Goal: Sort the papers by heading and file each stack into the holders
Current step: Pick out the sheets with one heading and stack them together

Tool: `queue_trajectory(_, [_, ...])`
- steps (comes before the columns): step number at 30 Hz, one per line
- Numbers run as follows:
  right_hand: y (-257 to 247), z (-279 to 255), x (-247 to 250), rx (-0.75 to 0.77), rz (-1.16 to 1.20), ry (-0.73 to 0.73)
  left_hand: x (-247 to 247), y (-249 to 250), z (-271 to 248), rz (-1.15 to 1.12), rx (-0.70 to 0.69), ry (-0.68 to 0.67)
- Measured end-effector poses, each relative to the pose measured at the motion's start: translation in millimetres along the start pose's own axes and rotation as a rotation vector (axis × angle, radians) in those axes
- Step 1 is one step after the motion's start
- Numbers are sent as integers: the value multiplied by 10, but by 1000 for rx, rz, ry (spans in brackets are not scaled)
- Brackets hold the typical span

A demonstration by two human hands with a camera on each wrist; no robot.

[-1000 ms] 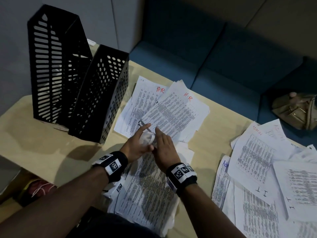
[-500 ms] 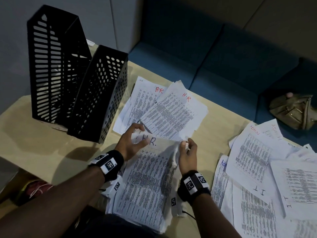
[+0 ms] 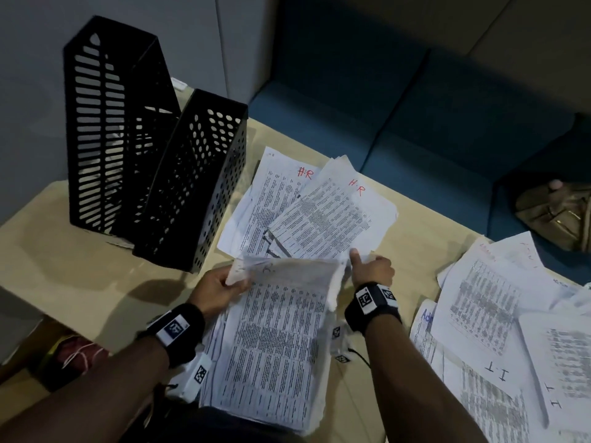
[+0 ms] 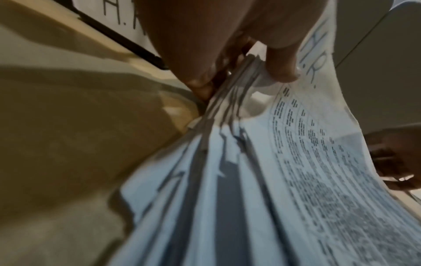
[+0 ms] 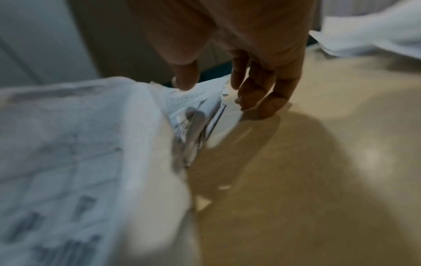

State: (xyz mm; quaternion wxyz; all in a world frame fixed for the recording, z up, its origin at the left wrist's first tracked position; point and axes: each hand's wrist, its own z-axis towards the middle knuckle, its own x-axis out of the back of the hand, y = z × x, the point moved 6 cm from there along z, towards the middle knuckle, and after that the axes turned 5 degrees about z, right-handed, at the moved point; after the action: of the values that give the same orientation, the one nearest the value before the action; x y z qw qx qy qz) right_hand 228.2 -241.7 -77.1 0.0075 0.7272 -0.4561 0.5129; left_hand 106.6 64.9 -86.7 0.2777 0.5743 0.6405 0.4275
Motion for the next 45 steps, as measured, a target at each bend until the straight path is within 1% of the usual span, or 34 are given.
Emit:
queue_trajectory(2, [-111,-44,-81,41,-175,-5,9,-38,41,14,-6,-3])
queue_trajectory(3, [-122,-51,-114,43,-198,-2,9,-45,54,30,-21,-6])
queue_trajectory(4, [-111,-39,-141,28,-170,-9,12,-56,67,44,-34,-9])
queue_trajectory(6, [-81,8,-144,-14,-10,-31,28,-97,89,69,-38,-16])
queue_trajectory(9, [-39,64,-40,-11,112,-37,50,-138,90,99,-40,-28])
queue_trajectory(13, [86,100,340,83,182,104,50,-152,98,143,-42,-33])
queue_trajectory(15, [222,98,548,99,182,166,47,-177,102,148,-17,-32])
queue_trajectory(18, [376,97,748,141,53,169,26,-164,109,153,-14,-21])
queue_trajectory(20, [434,125,810,159,32,166,11,-114,96,123,-15,-7])
queue_trajectory(22, [455,131,862,139,112,180,3,-100,79,90,12,-10])
queue_trajectory(24, [415,95,962,121,230,237,-2,-105,70,58,46,-41])
queue_trajectory(27, [236,18,1185,198,467,326,-13,-52,57,90,24,-69])
queue_trajectory(29, [117,-52,1343,261,632,338,-22,46,46,147,-7,-57])
queue_trajectory(30, [85,-81,1388,302,652,325,-14,66,56,155,-4,-41])
queue_trajectory(31, [80,-82,1391,343,647,301,-22,83,72,157,1,-28])
queue_trajectory(33, [99,-125,1247,367,588,191,-32,109,102,152,19,-14])
queue_trajectory(35, [166,-226,974,367,449,64,-57,116,121,142,48,-8])
queue_trajectory(38, [327,-535,475,328,341,-137,-113,135,121,132,62,-7])
queue_trajectory(41, [502,-915,22,275,251,-354,-126,182,122,111,72,33])
queue_trajectory(44, [589,-1111,-263,323,91,-558,-122,173,135,101,43,20])
queue_trajectory(45, [572,-1127,-300,364,50,-588,-124,157,140,134,26,3])
